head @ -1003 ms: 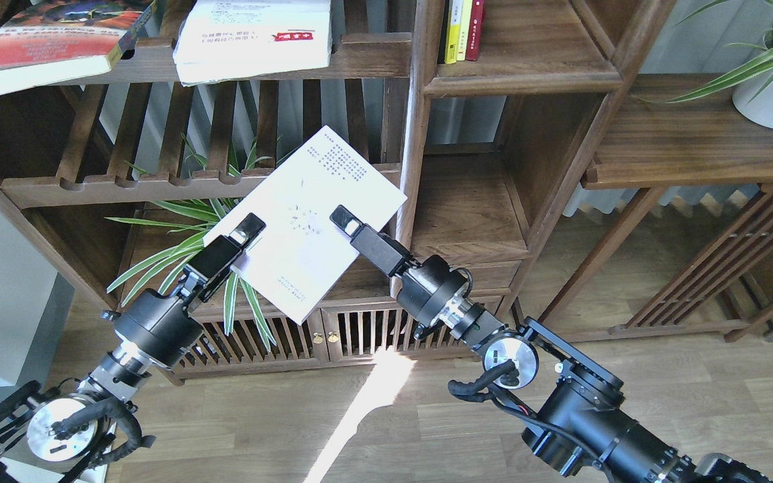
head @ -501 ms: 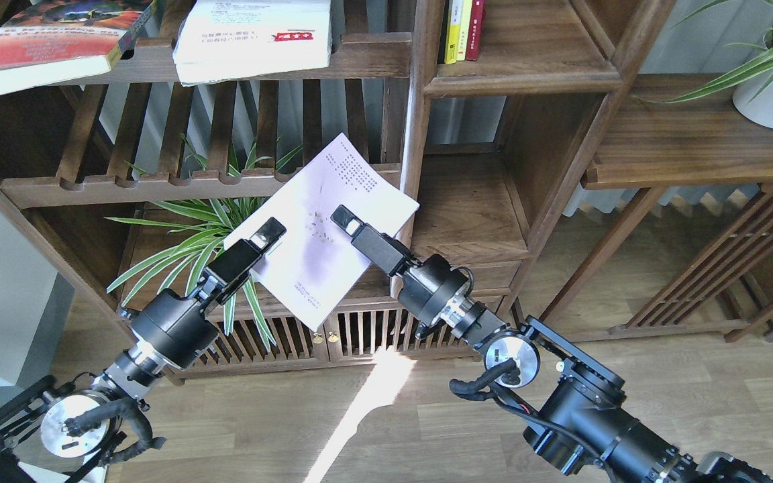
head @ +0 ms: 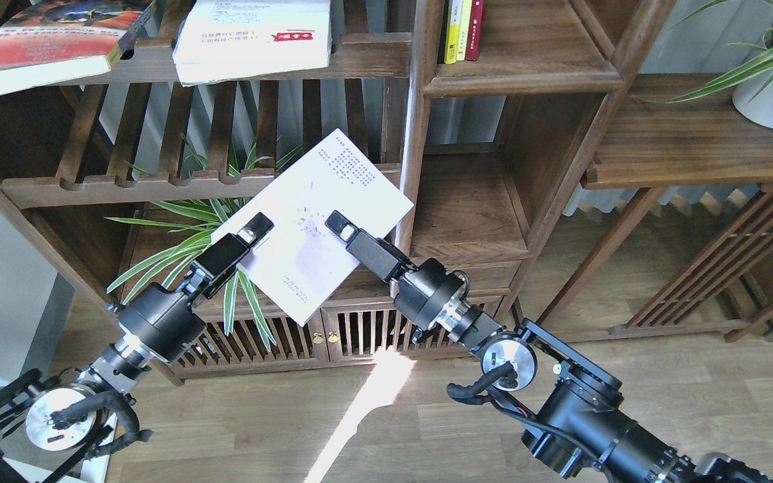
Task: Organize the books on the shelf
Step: 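Bring the right gripper to the book and grasp it from the left gripper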
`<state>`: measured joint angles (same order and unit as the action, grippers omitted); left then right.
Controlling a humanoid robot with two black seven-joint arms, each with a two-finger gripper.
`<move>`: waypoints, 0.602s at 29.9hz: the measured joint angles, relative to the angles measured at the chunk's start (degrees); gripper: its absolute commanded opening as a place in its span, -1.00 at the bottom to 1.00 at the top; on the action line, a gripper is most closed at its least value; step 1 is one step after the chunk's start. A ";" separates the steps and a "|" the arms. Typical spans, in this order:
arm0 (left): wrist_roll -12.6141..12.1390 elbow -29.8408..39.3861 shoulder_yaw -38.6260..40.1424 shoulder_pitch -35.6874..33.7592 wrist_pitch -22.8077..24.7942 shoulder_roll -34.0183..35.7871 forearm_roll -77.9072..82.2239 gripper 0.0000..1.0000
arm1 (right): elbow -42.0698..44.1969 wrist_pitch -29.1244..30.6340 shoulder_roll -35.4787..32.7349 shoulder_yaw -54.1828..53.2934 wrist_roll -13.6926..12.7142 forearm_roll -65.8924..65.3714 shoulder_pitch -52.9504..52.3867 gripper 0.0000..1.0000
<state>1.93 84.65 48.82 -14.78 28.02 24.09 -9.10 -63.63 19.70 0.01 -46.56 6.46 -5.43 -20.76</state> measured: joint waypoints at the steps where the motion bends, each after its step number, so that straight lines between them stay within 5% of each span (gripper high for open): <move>1: 0.00 0.00 0.00 -0.07 0.00 0.11 -0.06 -0.97 | 0.00 0.00 0.00 0.03 0.01 0.00 0.02 0.94; 13: 0.07 0.08 -0.79 -0.41 -0.02 0.25 -0.22 -0.97 | 0.00 0.07 -0.01 0.42 0.11 0.03 0.18 0.80; 18: 0.09 0.08 -0.90 -0.42 -0.02 0.40 -0.22 -0.96 | -0.05 1.46 -0.01 0.42 0.18 0.18 0.24 0.48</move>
<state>2.03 84.73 47.92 -15.20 27.99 24.49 -9.32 -63.68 21.16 0.00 -46.14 6.64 -5.25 -20.52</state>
